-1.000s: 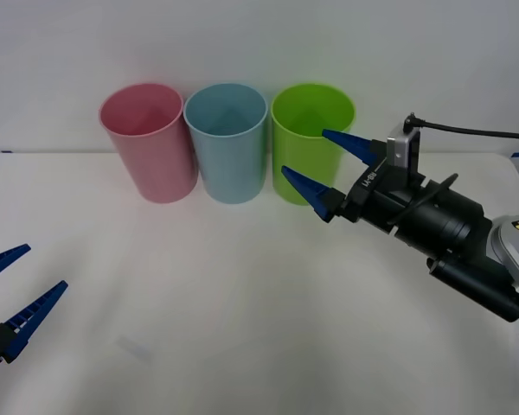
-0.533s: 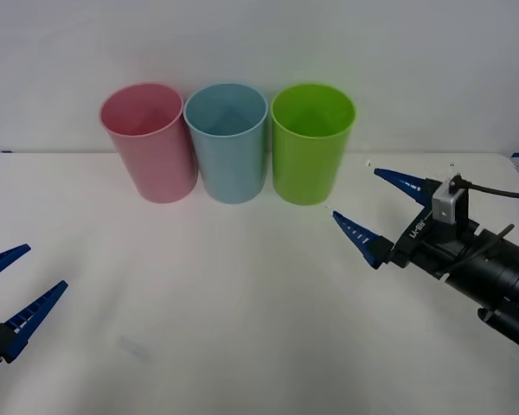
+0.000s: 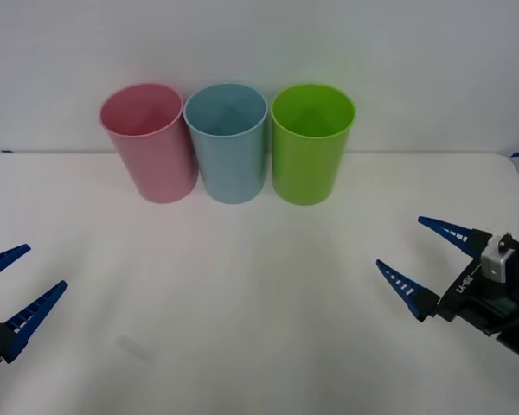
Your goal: Grasp the object on the table and drop it into the matching bin: aluminum can to the light blue bin, PET bottle to the pink bin.
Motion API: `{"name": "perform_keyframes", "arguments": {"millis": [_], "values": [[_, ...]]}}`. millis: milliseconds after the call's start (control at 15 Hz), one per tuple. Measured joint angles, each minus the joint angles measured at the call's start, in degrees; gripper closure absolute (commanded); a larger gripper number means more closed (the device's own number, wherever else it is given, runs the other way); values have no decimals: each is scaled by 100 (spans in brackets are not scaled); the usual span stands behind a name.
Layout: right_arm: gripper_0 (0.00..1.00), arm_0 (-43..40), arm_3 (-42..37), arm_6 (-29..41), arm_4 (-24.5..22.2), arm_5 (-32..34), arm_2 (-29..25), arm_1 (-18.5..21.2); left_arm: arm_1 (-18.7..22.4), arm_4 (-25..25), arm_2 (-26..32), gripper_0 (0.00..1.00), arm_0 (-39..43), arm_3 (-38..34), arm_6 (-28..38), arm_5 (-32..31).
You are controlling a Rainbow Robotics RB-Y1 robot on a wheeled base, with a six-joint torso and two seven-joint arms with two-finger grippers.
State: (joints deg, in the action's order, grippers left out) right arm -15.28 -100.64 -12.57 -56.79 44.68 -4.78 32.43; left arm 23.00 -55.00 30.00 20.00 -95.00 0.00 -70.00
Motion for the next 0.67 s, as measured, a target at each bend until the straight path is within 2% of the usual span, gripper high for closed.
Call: {"name": "perform_keyframes", "arguments": {"millis": [333,667], "values": [[0,-561,0,36,75,914,-651,-3,0,0,0,0,0,0,0,0],[0,-918,1,77,211,1435,-947,-7,0,0,0,0,0,0,0,0]]}}
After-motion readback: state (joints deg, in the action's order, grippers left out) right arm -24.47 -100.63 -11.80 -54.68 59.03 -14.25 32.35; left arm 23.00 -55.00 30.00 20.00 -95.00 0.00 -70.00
